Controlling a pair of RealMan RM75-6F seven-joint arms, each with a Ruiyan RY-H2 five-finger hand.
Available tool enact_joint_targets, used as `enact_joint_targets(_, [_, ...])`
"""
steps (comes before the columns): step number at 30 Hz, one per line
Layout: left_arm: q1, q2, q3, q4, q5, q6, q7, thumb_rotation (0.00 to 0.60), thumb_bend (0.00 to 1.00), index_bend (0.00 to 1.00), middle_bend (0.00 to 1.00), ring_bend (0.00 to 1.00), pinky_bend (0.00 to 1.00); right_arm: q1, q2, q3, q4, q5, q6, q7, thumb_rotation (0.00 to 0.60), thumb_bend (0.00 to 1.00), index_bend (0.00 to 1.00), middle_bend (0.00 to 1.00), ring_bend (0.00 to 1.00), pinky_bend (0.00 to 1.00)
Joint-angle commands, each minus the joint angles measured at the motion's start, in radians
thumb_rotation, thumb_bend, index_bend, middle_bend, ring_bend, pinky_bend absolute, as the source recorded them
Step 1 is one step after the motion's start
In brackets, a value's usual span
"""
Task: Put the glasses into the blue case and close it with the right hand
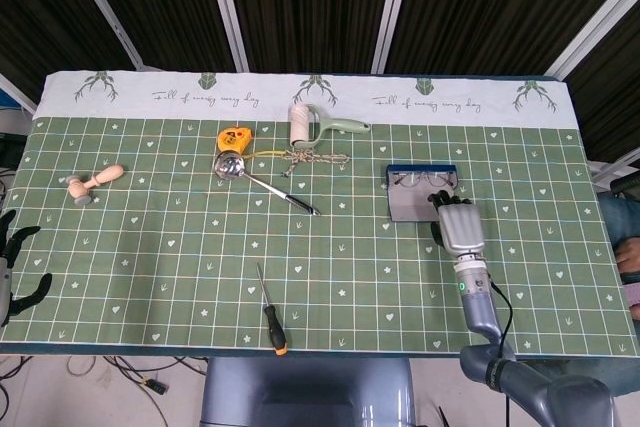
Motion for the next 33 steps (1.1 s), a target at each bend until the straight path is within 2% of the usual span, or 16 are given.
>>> enact_joint_targets(1, [0.000, 0.001, 0.000, -0.002, 0.000, 0.000, 0.001, 0.600, 0.31, 0.20, 0.00, 0.00, 0.00, 0.022, -0.023, 0.009, 0.043, -0.003, -0.013, 0.010, 0.600, 0.49, 0.33, 0.30, 0.40, 0.47])
enact_joint_targets(23, [0.001, 0.002, 0.000, -0.001, -0.001, 0.000, -0.004, 0.600, 0.31, 0.20, 0.00, 0.00, 0.00, 0.136, -0.110, 0.034, 0.272, -0.032, -0.025, 0.055, 0.600, 0.49, 0.35, 0.30, 0.40, 0.45])
enact_joint_targets(33, [0.000, 0.004, -0.002, -0.003, -0.005, -0.003, -0.006, 0.600, 0.31, 0.20, 0.00, 0.00, 0.00, 0.196, -0.143, 0.055, 0.349, -0.012, -0.112, 0.080, 0.600, 0.46, 0.38, 0.30, 0.40, 0.43])
